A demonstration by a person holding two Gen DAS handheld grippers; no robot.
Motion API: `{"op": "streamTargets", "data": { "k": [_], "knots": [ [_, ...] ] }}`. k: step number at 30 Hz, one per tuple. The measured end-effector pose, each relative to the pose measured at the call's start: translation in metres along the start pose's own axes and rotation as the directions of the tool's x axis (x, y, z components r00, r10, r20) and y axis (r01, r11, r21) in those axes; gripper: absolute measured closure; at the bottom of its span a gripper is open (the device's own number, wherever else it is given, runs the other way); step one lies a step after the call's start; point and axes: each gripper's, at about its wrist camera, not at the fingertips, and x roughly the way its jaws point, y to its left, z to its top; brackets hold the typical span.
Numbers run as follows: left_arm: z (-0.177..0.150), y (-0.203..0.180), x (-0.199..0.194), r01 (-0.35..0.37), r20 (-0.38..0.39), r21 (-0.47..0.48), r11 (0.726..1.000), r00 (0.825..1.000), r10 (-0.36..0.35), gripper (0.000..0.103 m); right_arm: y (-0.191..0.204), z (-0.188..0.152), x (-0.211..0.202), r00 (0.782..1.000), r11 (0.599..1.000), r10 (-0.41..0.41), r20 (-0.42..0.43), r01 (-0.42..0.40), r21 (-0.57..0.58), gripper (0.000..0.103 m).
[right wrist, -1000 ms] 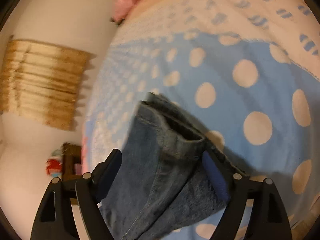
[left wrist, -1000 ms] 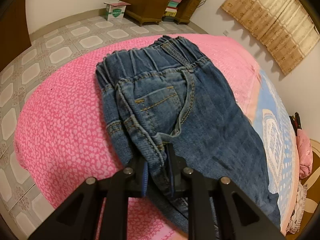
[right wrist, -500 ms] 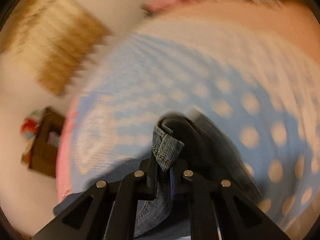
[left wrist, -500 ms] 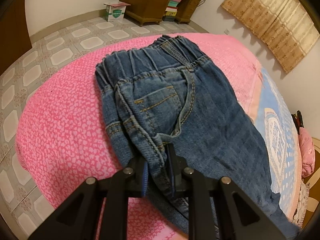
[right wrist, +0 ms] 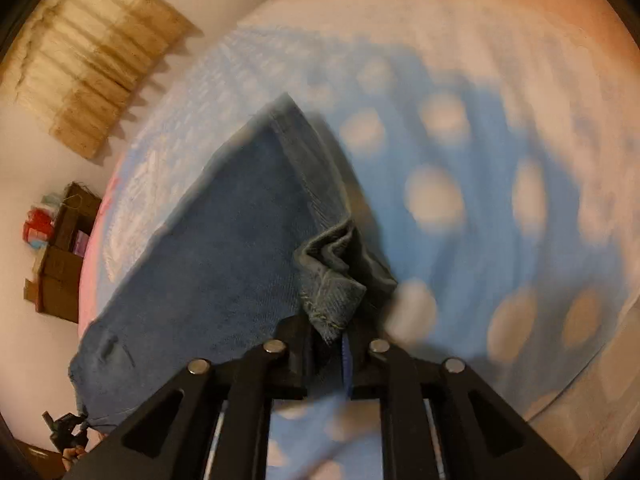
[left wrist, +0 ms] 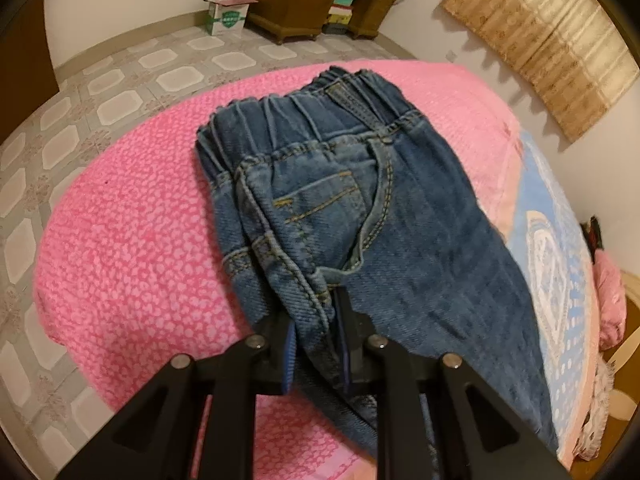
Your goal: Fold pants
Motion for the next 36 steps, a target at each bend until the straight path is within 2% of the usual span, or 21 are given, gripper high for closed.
{"op": "streamTargets", "data": {
  "k": [4,6,7,8,9,10,11,14,16,18,20,22,24,25,28,29,30,32,34,35,36],
  "knots": [
    [0.005,-0.003,-0.012,-0.032,-0.01,0.073,0.997,0.999,0.033,0.072,-0.012,0.005,-0.012,0.999,0.987,0.037,-0.04,-0.03,0.158,0.075],
    [0.005,-0.005,-0.026,-0.111,0.034,0.138,0.984,0.994,0.107,0.062,-0.013,0.005,-0.031,1.0,0.984,0.005,0.006,-0.006,0.18,0.065],
    [0.006,-0.006,-0.033,-0.153,0.061,0.156,0.976,0.987,0.145,0.056,-0.012,0.009,-0.045,0.997,0.981,-0.057,0.054,0.046,0.188,0.064],
    [0.006,-0.004,-0.042,-0.215,0.104,0.157,0.964,0.974,0.201,0.051,-0.009,0.014,-0.06,0.987,0.976,-0.117,0.106,0.095,0.196,0.064],
    [0.006,-0.002,-0.052,-0.295,0.161,0.141,0.945,0.949,0.273,0.054,-0.006,0.018,-0.071,0.976,0.972,-0.153,0.154,0.121,0.2,0.064],
    [0.006,0.001,-0.064,-0.364,0.225,0.114,0.924,0.916,0.333,0.054,0.005,0.021,-0.081,0.965,0.974,-0.168,0.201,0.132,0.185,0.064],
    [0.006,0.003,-0.076,-0.381,0.273,0.092,0.92,0.898,0.344,0.054,0.023,0.026,-0.087,0.96,0.984,-0.153,0.233,0.126,0.128,0.064],
    [0.008,-0.014,-0.101,-0.309,0.364,0.107,0.945,0.897,0.252,0.054,0.103,0.033,-0.067,0.984,0.984,-0.041,0.175,0.07,-0.163,0.064],
    [0.006,-0.041,-0.11,-0.272,0.42,0.163,0.949,0.889,0.182,0.053,0.163,0.028,-0.033,0.996,0.946,0.031,0.078,-0.003,-0.326,0.064],
    [0.003,-0.076,-0.109,-0.22,0.454,0.235,0.947,0.886,0.093,0.04,0.227,0.008,0.004,0.993,0.882,0.113,-0.043,-0.12,-0.455,0.065],
    [0.008,-0.101,-0.093,-0.185,0.436,0.263,0.947,0.898,0.055,0.034,0.282,-0.012,0.046,0.964,0.828,0.19,-0.187,-0.26,-0.497,0.065],
    [0.016,-0.112,-0.063,-0.187,0.387,0.246,0.951,0.919,0.08,0.034,0.335,-0.031,0.097,0.905,0.801,0.25,-0.344,-0.392,-0.452,0.065],
    [0.021,-0.11,-0.039,-0.196,0.331,0.204,0.959,0.936,0.121,0.034,0.372,-0.048,0.133,0.857,0.793,0.288,-0.428,-0.464,-0.396,0.065],
    [0.021,-0.105,-0.027,-0.221,0.32,0.17,0.96,0.934,0.158,0.034,0.388,-0.054,0.152,0.836,0.793,0.302,-0.458,-0.487,-0.366,0.065],
    [0.018,-0.088,-0.003,-0.331,0.334,0.117,0.936,0.901,0.276,0.036,0.426,-0.063,0.202,0.78,0.8,0.34,-0.526,-0.533,-0.274,0.065],
    [0.017,-0.08,0.004,-0.362,0.319,0.099,0.927,0.894,0.314,0.036,0.437,-0.066,0.219,0.774,0.806,0.337,-0.536,-0.532,-0.26,0.065],
    [0.017,-0.069,0.01,-0.378,0.297,0.076,0.923,0.892,0.341,0.037,0.446,-0.073,0.227,0.773,0.808,0.333,-0.54,-0.529,-0.259,0.065],
    [0.017,-0.051,0.017,-0.349,0.263,0.043,0.936,0.908,0.327,0.037,0.457,-0.082,0.249,0.766,0.806,0.319,-0.557,-0.529,-0.266,0.065],
    [0.017,-0.05,0.019,-0.345,0.261,0.053,0.937,0.91,0.321,0.037,0.458,-0.099,0.268,0.747,0.813,0.301,-0.593,-0.526,-0.249,0.065],
    [0.017,-0.054,0.022,-0.36,0.268,0.066,0.931,0.905,0.331,0.037,0.46,-0.109,0.269,0.724,0.817,0.312,-0.615,-0.535,-0.214,0.065],
    [0.016,-0.055,0.023,-0.375,0.274,0.08,0.923,0.899,0.342,0.036,0.46,-0.117,0.279,0.681,0.816,0.346,-0.645,-0.558,-0.151,0.065]
  ]
}}
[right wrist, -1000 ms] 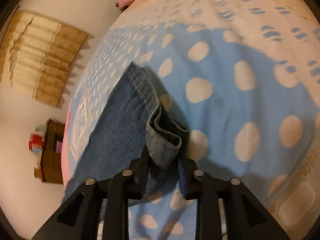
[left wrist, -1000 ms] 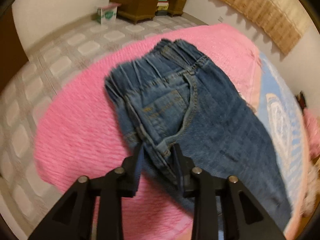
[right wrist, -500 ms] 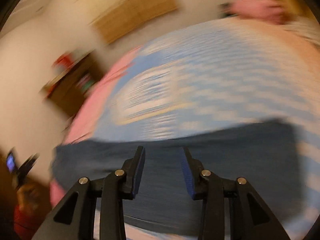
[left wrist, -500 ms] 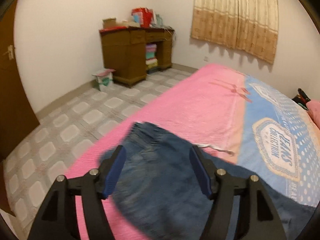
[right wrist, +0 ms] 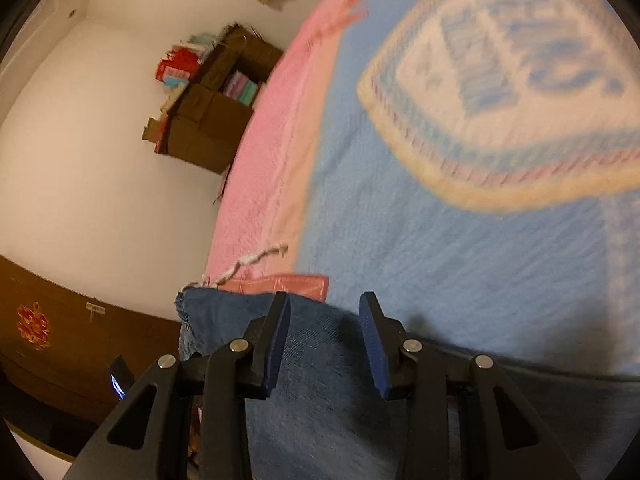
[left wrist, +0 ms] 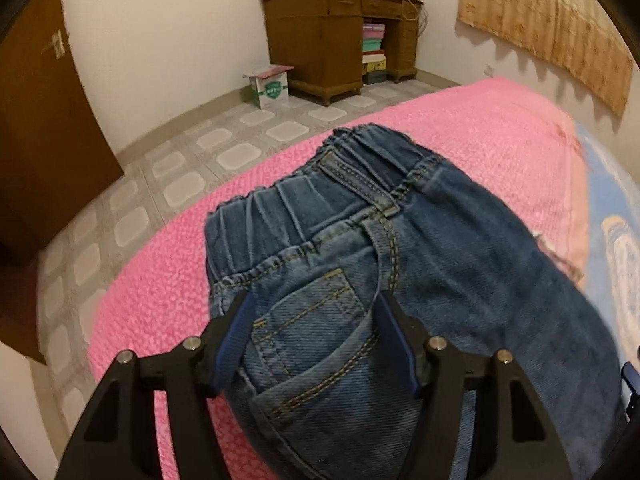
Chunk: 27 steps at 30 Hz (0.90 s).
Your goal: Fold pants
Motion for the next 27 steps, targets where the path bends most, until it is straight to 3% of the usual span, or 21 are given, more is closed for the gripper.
{"op": "streamTargets", "data": {
  "k": [2,4,7,10,13,14,17,20,23,27],
  "knots": [
    [-0.002,-0.003,0.003,-0.013,-0.002,0.013,1.0,1.0,0.013,0.036,-0.008,-0.014,0.015,0.99,0.989,0.126,-0.063,-0.12,0.082,0.065],
    [-0.002,-0.004,0.004,-0.012,0.002,0.018,1.0,1.0,0.012,0.036,-0.006,-0.028,0.022,0.976,0.982,0.172,-0.135,-0.159,0.1,0.065],
    [-0.007,-0.005,0.004,-0.023,0.005,0.043,0.999,1.0,0.023,0.036,0.004,-0.041,0.022,0.97,0.992,0.124,-0.207,-0.121,0.03,0.065],
    [-0.009,-0.005,0.004,-0.026,-0.001,0.035,0.999,1.0,0.026,0.036,0.005,-0.02,0.003,0.988,0.992,0.129,-0.084,-0.13,0.004,0.065],
    [-0.011,-0.006,0.003,-0.03,-0.012,0.024,0.999,0.999,0.031,0.036,-0.001,0.015,-0.006,0.997,0.997,0.071,0.026,-0.071,0.01,0.061],
    [-0.012,-0.005,0.003,-0.03,-0.015,0.023,0.999,0.999,0.031,0.036,-0.003,0.023,0.0,0.999,1.0,0.031,0.012,-0.031,-0.005,0.055],
    [-0.012,-0.004,0.003,-0.025,-0.023,0.016,1.0,0.999,0.026,0.036,-0.017,0.029,0.028,0.992,0.998,-0.061,-0.109,0.062,0.005,0.054],
    [-0.009,0.001,0.004,-0.013,-0.032,0.001,1.0,0.999,0.013,0.036,-0.022,0.011,0.046,0.973,0.994,0.076,-0.216,-0.056,0.094,0.052],
    [-0.008,0.004,0.004,-0.001,-0.038,-0.013,1.0,0.999,0.0,0.036,-0.003,-0.007,0.044,0.952,0.993,0.119,-0.282,-0.121,0.01,0.047],
    [-0.008,0.005,0.005,-0.004,-0.043,-0.018,1.0,0.999,0.003,0.036,0.007,-0.024,0.043,0.929,0.984,0.162,-0.333,-0.178,-0.017,0.043]
  ]
}}
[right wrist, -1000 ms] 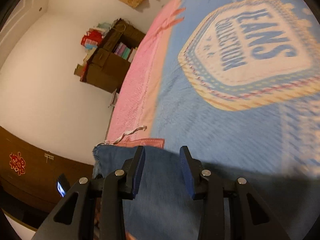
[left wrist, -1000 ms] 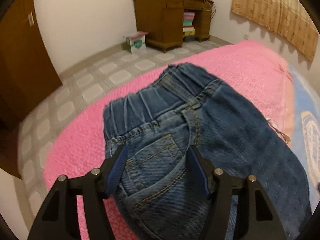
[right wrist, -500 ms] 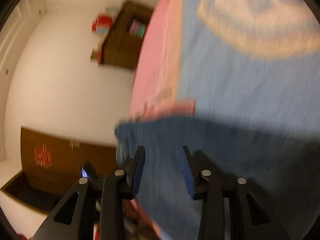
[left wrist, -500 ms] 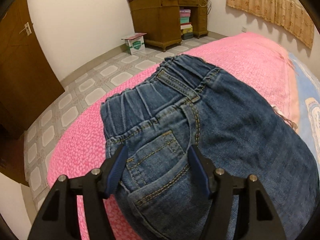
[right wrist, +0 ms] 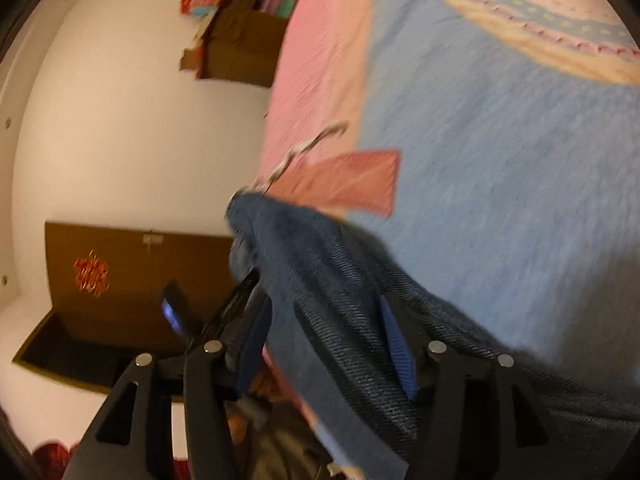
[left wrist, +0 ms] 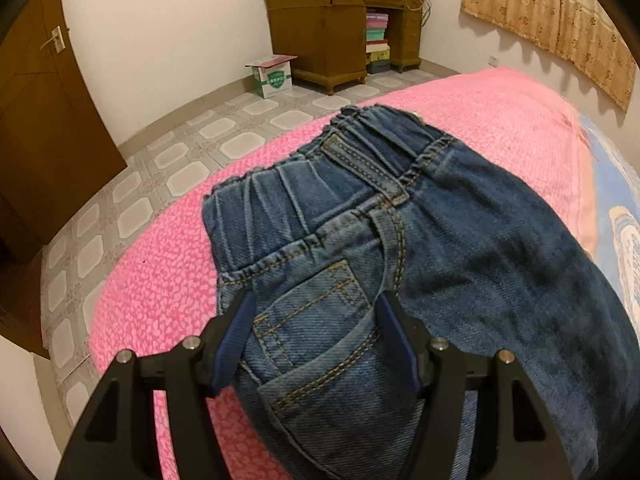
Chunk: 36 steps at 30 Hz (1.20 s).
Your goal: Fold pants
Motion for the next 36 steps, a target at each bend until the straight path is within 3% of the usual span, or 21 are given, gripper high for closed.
{"op": "streamTargets", "data": {
  "k": [5,9,14,16,22,25,28,31,34,36],
  "knots": [
    [0.0,0.002,0.0,0.013,-0.004,0.001,1.0,1.0,-0.013,0.036,0.003,-0.005,-0.005,0.999,0.999,0.02,-0.026,-0.019,0.032,0.04],
    [0.001,0.004,0.002,0.019,-0.009,-0.003,1.0,1.0,-0.019,0.035,0.006,-0.02,-0.041,1.0,1.0,-0.011,0.013,0.011,0.026,0.04],
    [0.002,0.006,0.003,0.021,-0.011,-0.011,1.0,1.0,-0.021,0.035,-0.002,-0.044,-0.062,0.983,0.982,-0.183,0.033,0.184,-0.031,0.04],
    [0.002,0.006,0.002,0.02,-0.011,-0.011,1.0,1.0,-0.02,0.035,0.004,-0.049,-0.066,0.976,0.973,-0.211,0.053,0.215,-0.079,0.04],
    [0.001,0.007,0.001,0.013,-0.009,-0.015,1.0,1.0,-0.013,0.035,0.002,-0.036,-0.032,0.994,0.993,-0.075,-0.078,0.067,-0.099,0.033],
    [0.001,0.006,0.001,0.011,-0.009,-0.017,1.0,1.0,-0.011,0.035,0.002,-0.01,-0.008,0.996,0.998,0.045,-0.078,-0.048,-0.04,0.033],
    [0.0,0.004,0.002,0.008,-0.008,-0.013,1.0,1.0,-0.008,0.035,-0.004,0.017,0.018,0.983,0.982,0.179,-0.038,-0.176,0.07,0.032],
    [0.001,0.002,0.002,0.005,-0.008,-0.001,1.0,1.0,-0.005,0.035,-0.004,0.035,0.029,0.996,0.994,0.086,0.018,-0.087,0.065,0.032],
    [0.002,0.004,0.002,0.015,-0.01,-0.008,1.0,1.0,-0.016,0.034,-0.007,0.034,0.016,0.993,0.989,0.112,0.04,-0.115,0.091,0.032],
    [0.003,0.005,0.002,0.017,-0.013,-0.014,1.0,1.0,-0.017,0.034,-0.008,0.031,-0.006,0.995,0.995,0.069,0.077,-0.074,0.07,0.032]
  ]
}}
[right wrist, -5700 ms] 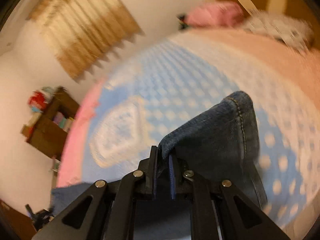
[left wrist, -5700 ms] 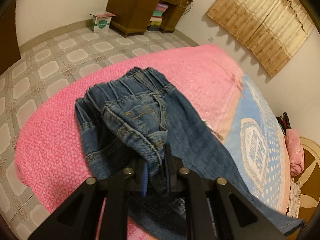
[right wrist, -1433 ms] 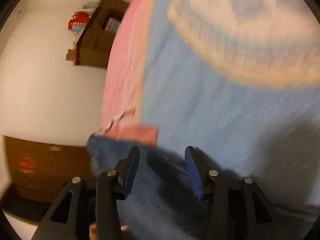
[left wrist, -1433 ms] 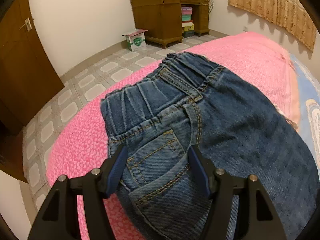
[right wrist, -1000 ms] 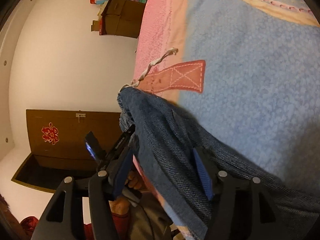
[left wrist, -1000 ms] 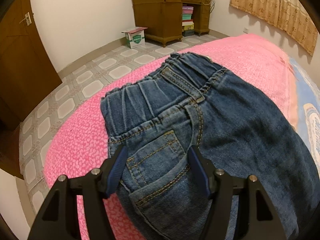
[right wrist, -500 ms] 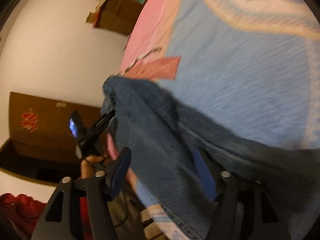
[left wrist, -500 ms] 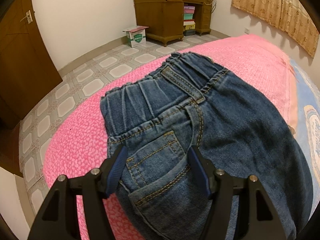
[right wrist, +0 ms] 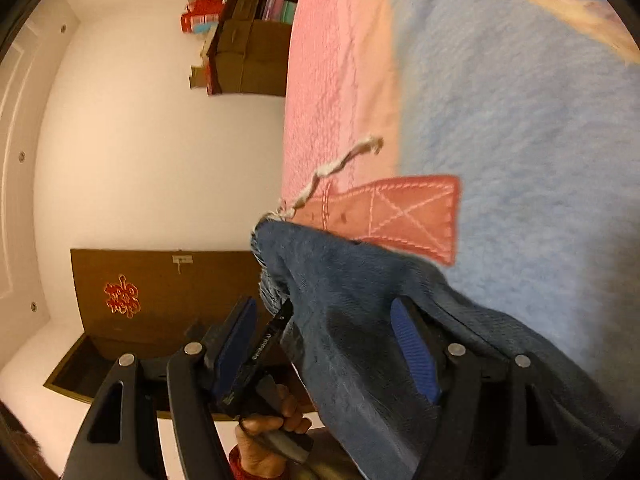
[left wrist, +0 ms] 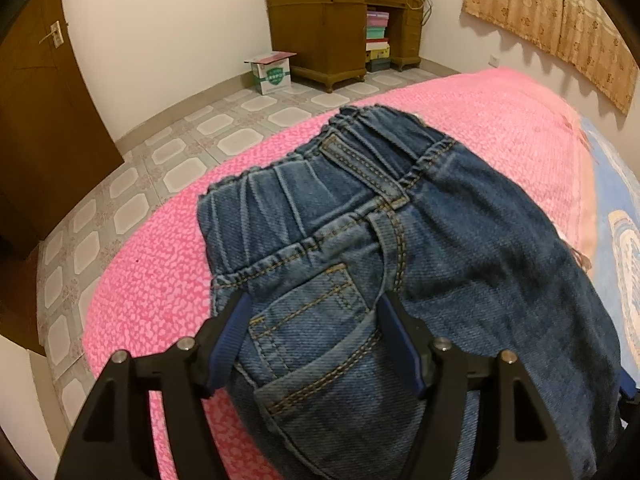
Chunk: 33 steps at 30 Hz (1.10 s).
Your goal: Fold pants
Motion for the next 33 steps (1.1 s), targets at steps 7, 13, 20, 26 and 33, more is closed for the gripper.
{"op": "streamTargets", "data": {
  "k": [7,13,20,26,33],
  "knots": [
    [0.001,0.001,0.0,-0.005,0.0,-0.004,1.0,1.0,0.005,0.033,-0.01,0.004,-0.011,0.982,0.982,-0.177,-0.058,0.173,-0.072,0.032],
    [-0.001,-0.003,0.001,-0.014,0.0,0.001,1.0,1.0,0.014,0.033,0.014,-0.001,0.035,0.945,0.914,-0.322,-0.061,0.294,-0.278,0.073],
    [-0.001,-0.007,0.001,-0.02,0.006,0.004,1.0,1.0,0.02,0.032,0.034,0.013,0.012,0.953,0.916,-0.289,0.087,0.302,-0.264,0.091],
    [-0.001,-0.006,0.003,-0.028,0.003,0.021,0.999,1.0,0.027,0.032,0.028,0.024,0.019,0.835,0.786,-0.509,0.208,0.549,-0.285,0.103],
    [0.002,-0.009,0.001,-0.016,-0.003,0.025,1.0,1.0,0.016,0.032,0.069,-0.021,-0.02,0.877,0.812,-0.342,0.337,0.456,-0.364,0.102]
  ]
}}
